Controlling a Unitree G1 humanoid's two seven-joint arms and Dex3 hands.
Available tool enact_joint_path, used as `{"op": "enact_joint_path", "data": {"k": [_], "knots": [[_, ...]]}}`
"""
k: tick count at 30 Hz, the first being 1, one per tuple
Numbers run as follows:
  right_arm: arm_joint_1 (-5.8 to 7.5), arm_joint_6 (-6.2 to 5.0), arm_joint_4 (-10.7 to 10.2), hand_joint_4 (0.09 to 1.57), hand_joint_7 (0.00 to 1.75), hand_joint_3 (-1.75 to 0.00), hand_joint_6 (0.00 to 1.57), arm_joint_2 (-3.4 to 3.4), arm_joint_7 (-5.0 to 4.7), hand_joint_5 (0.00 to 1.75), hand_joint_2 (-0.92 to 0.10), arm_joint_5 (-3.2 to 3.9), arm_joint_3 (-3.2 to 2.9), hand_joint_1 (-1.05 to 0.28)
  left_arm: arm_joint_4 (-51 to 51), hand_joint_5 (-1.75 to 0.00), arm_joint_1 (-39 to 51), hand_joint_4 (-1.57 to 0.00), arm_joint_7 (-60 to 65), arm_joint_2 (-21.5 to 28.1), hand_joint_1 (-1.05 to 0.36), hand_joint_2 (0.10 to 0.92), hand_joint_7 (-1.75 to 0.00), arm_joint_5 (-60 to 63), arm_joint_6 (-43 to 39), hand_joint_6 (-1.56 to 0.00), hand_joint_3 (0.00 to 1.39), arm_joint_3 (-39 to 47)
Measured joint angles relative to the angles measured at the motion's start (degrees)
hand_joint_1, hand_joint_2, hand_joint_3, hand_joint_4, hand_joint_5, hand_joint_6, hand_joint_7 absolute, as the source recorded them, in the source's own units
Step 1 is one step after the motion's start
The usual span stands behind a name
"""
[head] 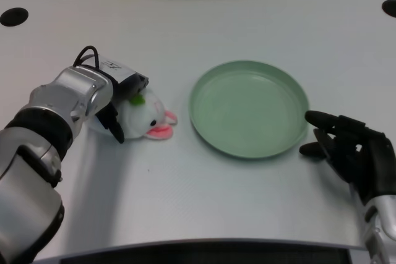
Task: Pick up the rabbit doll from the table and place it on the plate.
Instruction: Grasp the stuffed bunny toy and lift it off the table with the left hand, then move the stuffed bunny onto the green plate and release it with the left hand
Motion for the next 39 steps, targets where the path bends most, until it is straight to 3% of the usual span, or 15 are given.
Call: {"op": "enact_joint_path", "data": {"k": [2,4,9,10,11,12,13,15,18,20,23,27,33,35,39], "knots": [[0.00,0.00,0.00,0.83,0.01,-0.19,1.05,0.01,0.06,0.88,-0.92,0.01,-0.01,-0.40,0.36,-0.79,0.14,-0.32,1.24,0.01,-0.59,0.774,-0.11,-0.40,-0.50,-0.61,0.00,0.11],[0.00,0.01,0.00,0.83,0.01,-0.19,1.05,0.03,0.19,0.88,-0.92,0.11,-0.08,-0.40,0.68,-1.01,0.14,-0.30,1.35,0.01,-0.54,0.791,-0.14,-0.87,-0.76,-0.71,0.01,0.33],[0.00,0.02,0.00,0.83,0.01,-0.19,1.05,0.09,0.69,0.88,-0.92,1.01,-0.34,-0.40,1.04,-1.08,0.01,-0.30,0.43,-0.02,-0.51,0.802,-0.15,-1.61,-0.88,-0.75,0.01,0.38],[0.00,0.02,0.00,0.84,0.01,-0.18,1.05,0.09,0.71,0.89,-0.92,1.07,-0.34,-0.40,1.25,-1.02,-0.06,-0.54,0.23,-0.11,-0.43,0.800,-0.18,-1.79,-0.89,-0.89,0.00,0.43],[0.00,0.02,0.01,0.84,0.01,-0.18,1.06,0.09,0.70,0.89,-0.92,1.09,-0.33,-0.40,1.60,-1.05,-0.23,-0.59,0.08,-0.22,-0.42,0.799,-0.24,-2.02,-0.89,-0.93,0.00,0.50],[0.00,0.02,0.01,0.84,0.01,-0.18,1.06,0.09,0.69,0.89,-0.92,1.09,-0.33,-0.41,1.91,-1.17,-0.40,-0.62,-0.02,-0.33,-0.40,0.800,-0.63,-2.31,-0.89,-0.85,0.00,0.52],[0.00,0.02,0.01,0.85,0.01,-0.18,1.06,0.09,0.68,0.89,-0.92,1.10,-0.33,-0.41,2.19,-1.25,-0.54,-0.63,-0.09,-0.40,-0.40,0.798,-0.89,-2.48,-0.96,-0.78,0.00,0.52],[0.00,0.02,0.01,0.85,0.01,-0.18,1.06,0.09,0.68,0.89,-0.92,1.11,-0.32,-0.41,2.50,-1.28,-0.64,-0.63,-0.11,-0.45,-0.40,0.796,-1.07,-2.56,-1.11,-0.72,0.00,0.49],[0.00,0.02,0.01,0.84,0.01,-0.18,1.06,0.08,0.67,0.89,-0.92,1.08,-0.31,-0.41,2.68,-1.49,-0.64,-0.61,0.13,-0.53,-0.37,0.802,-1.30,-2.56,-1.17,-0.66,0.00,0.37],[0.00,0.02,0.01,0.84,0.01,-0.18,1.05,0.07,0.53,0.89,-0.92,0.92,-0.27,-0.41,2.71,-1.69,-0.64,-0.61,0.31,-0.54,-0.32,0.831,-1.24,-2.57,-1.63,-0.67,0.01,0.36],[0.02,0.02,0.00,0.83,0.01,-0.19,1.05,0.06,0.36,0.88,-0.92,0.80,-0.24,-0.40,2.70,-1.74,-0.63,-0.58,0.37,-0.54,-0.28,0.846,-1.21,-2.79,-2.15,-0.71,0.01,0.48],[0.14,0.02,-0.03,0.83,0.01,-0.19,1.05,0.03,0.30,0.88,-0.92,0.76,-0.22,-0.40,2.70,-1.60,-0.63,-0.57,-0.37,-0.75,-0.26,0.839,-0.99,-3.11,-1.58,-0.78,0.00,0.69],[0.24,0.02,-0.03,0.83,0.01,-0.19,1.05,-0.03,0.33,0.88,-0.92,0.79,-0.23,-0.40,2.72,-1.35,-0.62,-0.57,-1.60,-0.84,-0.21,0.850,-1.02,-4.58,-1.31,-0.73,0.00,2.25],[0.24,0.02,-0.03,0.83,0.01,-0.19,1.05,-0.04,0.33,0.88,-0.92,0.79,-0.24,-0.40,2.74,-1.23,-0.62,-0.59,-1.90,-0.86,-0.21,0.846,-0.82,-4.95,-1.27,-0.78,0.00,2.45],[0.23,-0.01,0.04,0.83,0.01,-0.19,1.05,-0.06,0.35,0.88,-0.92,0.80,-0.26,-0.39,2.78,-1.26,-0.62,-0.58,-2.08,-1.04,-0.21,0.838,-0.70,-5.02,-1.04,-0.81,0.00,2.55]]}}
